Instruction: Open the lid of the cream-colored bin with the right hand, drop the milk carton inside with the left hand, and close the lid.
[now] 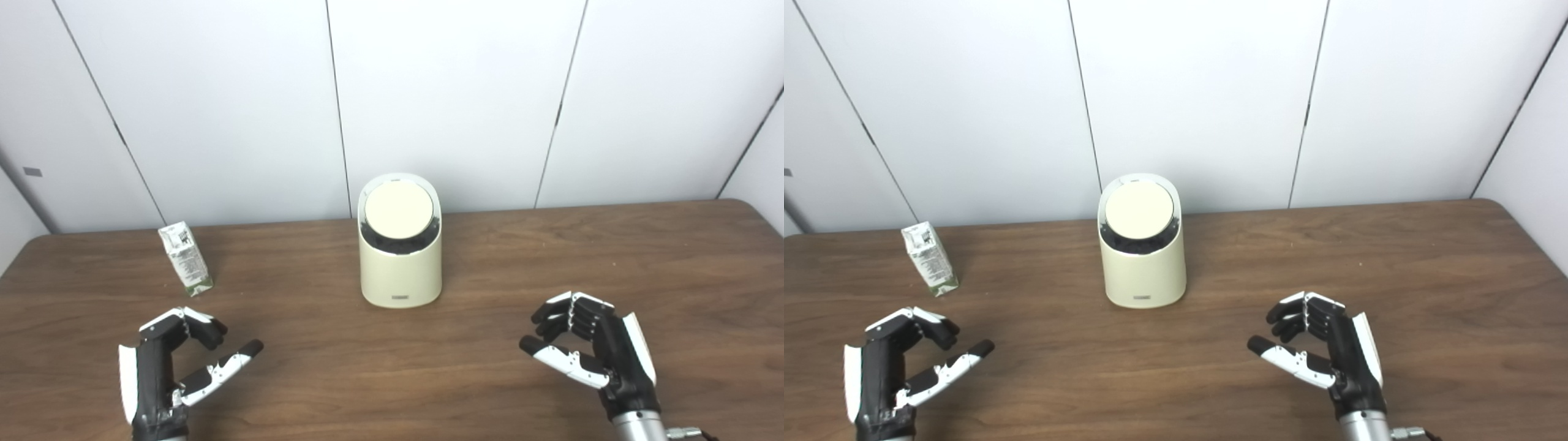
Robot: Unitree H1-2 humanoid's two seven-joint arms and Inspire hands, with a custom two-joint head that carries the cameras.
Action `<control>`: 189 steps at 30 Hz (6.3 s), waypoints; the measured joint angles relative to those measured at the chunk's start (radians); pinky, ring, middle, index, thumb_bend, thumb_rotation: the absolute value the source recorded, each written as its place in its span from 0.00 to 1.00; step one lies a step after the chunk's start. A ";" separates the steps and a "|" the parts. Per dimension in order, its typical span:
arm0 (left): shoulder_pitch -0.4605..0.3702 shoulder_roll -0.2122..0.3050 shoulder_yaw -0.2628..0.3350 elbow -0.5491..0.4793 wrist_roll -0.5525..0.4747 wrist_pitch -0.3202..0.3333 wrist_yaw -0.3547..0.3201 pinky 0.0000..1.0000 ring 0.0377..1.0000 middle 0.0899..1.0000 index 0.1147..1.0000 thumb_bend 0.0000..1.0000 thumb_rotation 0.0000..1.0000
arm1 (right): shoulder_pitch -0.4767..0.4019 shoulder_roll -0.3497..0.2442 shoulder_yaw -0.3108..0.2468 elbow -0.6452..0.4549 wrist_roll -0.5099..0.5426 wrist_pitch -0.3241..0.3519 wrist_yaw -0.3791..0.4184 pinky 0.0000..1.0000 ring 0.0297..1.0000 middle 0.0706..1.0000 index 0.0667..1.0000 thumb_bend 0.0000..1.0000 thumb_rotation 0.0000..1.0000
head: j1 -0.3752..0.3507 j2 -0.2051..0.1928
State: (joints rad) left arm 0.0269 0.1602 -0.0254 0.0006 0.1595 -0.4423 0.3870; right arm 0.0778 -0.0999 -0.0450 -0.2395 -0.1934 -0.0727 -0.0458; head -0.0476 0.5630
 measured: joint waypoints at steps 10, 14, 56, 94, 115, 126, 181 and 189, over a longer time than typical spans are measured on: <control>-0.001 0.002 -0.004 0.001 0.001 0.000 0.020 0.09 0.10 0.11 0.11 0.77 0.00 | 0.000 0.011 -0.022 0.025 0.020 -0.019 -0.022 0.14 0.17 0.20 0.23 0.69 0.23 | 0.000 0.002; -0.001 0.000 -0.007 -0.001 0.048 0.000 0.079 0.04 0.05 0.04 0.05 0.54 0.00 | -0.001 0.030 -0.035 0.064 0.009 -0.087 -0.067 0.08 0.10 0.11 0.14 0.64 0.07 | -0.002 0.003; 0.100 -0.006 -0.008 -0.129 -0.213 0.215 -0.397 1.00 1.00 1.00 1.00 0.74 0.84 | -0.044 -0.091 0.054 -0.054 0.029 0.171 0.125 0.93 0.98 1.00 1.00 0.81 0.71 | 0.021 0.063; 0.142 -0.085 0.015 -0.174 -0.179 0.237 -0.412 1.00 1.00 1.00 1.00 0.67 0.72 | -0.721 0.000 0.237 0.432 -0.280 0.335 0.049 0.83 0.92 0.95 0.99 0.88 0.41 | 0.064 0.049; 0.150 -0.093 0.015 -0.181 -0.179 0.261 -0.435 1.00 1.00 1.00 1.00 0.70 0.74 | -0.751 -0.040 0.299 0.539 -0.368 0.169 -0.082 0.87 0.93 0.93 0.98 0.86 0.27 | 0.092 0.055; 0.150 -0.100 0.014 -0.181 -0.160 0.241 -0.433 0.99 1.00 1.00 1.00 0.67 0.70 | -0.807 -0.130 0.401 0.529 -0.530 0.055 -0.116 0.87 0.95 0.92 1.00 0.98 0.13 | 0.112 0.064; 0.138 -0.120 0.035 -0.166 -0.141 0.219 -0.409 0.96 1.00 1.00 1.00 0.63 0.72 | -0.358 -0.091 0.033 0.133 0.069 0.339 0.116 0.85 0.89 0.91 0.95 0.57 0.79 | 0.064 0.048; 0.135 -0.120 0.041 -0.165 -0.145 0.219 -0.409 0.97 0.98 1.00 1.00 0.62 0.72 | -0.217 -0.094 0.027 0.040 0.116 0.332 0.148 0.92 0.96 0.99 0.98 0.53 0.91 | 0.057 0.048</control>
State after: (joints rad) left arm 0.1615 0.0402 0.0152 -0.1647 0.0144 -0.2235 -0.0218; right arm -0.1394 -0.1936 -0.0184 -0.1991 -0.0777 0.2598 0.1026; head 0.0092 0.6105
